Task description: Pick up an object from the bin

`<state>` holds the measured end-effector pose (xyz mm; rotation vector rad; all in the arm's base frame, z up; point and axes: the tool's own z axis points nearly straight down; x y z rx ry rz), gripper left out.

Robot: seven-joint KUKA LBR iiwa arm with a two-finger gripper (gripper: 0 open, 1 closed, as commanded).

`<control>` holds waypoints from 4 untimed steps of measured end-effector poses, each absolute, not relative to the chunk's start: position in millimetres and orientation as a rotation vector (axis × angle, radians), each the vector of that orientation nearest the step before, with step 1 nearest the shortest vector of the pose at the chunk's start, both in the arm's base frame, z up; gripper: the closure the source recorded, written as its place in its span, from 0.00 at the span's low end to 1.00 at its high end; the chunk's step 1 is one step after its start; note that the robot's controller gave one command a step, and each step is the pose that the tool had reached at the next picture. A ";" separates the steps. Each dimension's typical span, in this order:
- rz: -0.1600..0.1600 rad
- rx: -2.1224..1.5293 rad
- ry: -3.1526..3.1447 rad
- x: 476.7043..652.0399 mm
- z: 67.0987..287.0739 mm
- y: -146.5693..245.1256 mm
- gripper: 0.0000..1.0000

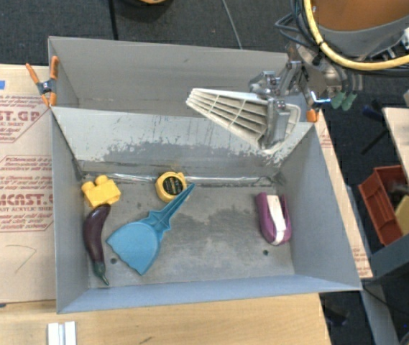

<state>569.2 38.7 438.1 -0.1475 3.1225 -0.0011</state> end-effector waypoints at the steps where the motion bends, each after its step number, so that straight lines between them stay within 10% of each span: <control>1: -0.001 -0.151 3.139 572.4 403.8 35.9 0.00; 3: -0.002 -0.144 3.123 558.6 476.4 40.4 0.00; 4: -0.002 -0.131 3.130 560.3 471.2 43.2 0.00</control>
Offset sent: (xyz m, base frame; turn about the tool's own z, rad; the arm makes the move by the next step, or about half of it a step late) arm -0.0231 0.0014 0.0319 0.0008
